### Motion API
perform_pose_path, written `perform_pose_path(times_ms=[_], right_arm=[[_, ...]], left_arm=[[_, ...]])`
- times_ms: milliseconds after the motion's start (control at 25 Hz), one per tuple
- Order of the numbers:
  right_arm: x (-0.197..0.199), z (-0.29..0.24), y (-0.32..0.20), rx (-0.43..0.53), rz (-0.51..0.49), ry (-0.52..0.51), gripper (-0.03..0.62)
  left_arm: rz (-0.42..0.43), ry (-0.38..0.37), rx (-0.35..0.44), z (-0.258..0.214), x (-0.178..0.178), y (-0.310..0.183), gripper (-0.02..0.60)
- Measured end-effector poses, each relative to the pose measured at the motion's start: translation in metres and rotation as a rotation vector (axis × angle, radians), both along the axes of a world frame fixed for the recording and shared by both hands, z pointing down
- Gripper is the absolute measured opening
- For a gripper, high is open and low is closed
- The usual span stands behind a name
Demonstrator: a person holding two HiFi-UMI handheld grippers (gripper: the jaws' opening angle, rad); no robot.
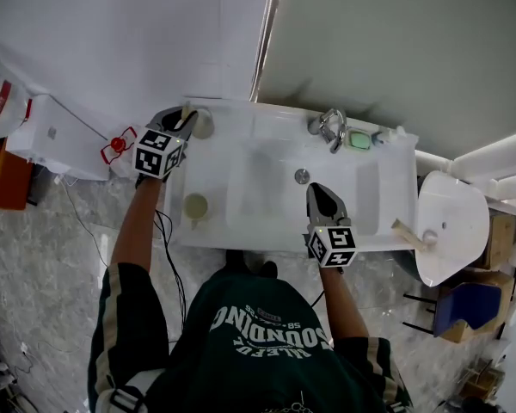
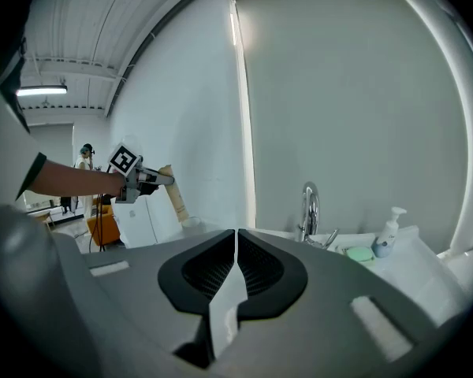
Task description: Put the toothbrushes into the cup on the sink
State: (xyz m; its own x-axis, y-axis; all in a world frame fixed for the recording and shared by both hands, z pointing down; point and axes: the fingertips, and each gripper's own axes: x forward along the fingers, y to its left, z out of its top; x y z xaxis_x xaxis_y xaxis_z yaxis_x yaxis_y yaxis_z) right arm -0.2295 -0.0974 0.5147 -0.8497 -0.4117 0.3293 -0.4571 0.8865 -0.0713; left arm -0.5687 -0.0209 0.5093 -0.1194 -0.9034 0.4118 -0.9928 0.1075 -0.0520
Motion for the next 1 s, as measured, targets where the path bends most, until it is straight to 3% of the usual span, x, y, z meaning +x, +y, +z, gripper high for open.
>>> perform_pose_path(times_ms=[280, 680, 920, 1000], right_arm=[[0.008, 0.011, -0.008, -0.013, 0.066, 0.031, 0.005], [0.02, 0.021, -0.007, -0.032, 0.139, 0.05, 0.005], [0.026, 0.025, -0.004, -0.037, 0.147, 0.059, 0.005], [0.028, 0.024, -0.003, -0.035, 0.15, 0.061, 0.005]], left_arm=[[-0.041, 0.02, -0.046, 0.043, -0.042, -0.027, 0.12], [-0.081, 0.179, -0.11, 0.103, -0.056, -0.037, 0.12], [-0.118, 0.225, -0.163, 0.123, -0.064, -0.03, 0.121], [-0.136, 0.224, -0.188, 0.127, -0.067, -0.025, 0.159]])
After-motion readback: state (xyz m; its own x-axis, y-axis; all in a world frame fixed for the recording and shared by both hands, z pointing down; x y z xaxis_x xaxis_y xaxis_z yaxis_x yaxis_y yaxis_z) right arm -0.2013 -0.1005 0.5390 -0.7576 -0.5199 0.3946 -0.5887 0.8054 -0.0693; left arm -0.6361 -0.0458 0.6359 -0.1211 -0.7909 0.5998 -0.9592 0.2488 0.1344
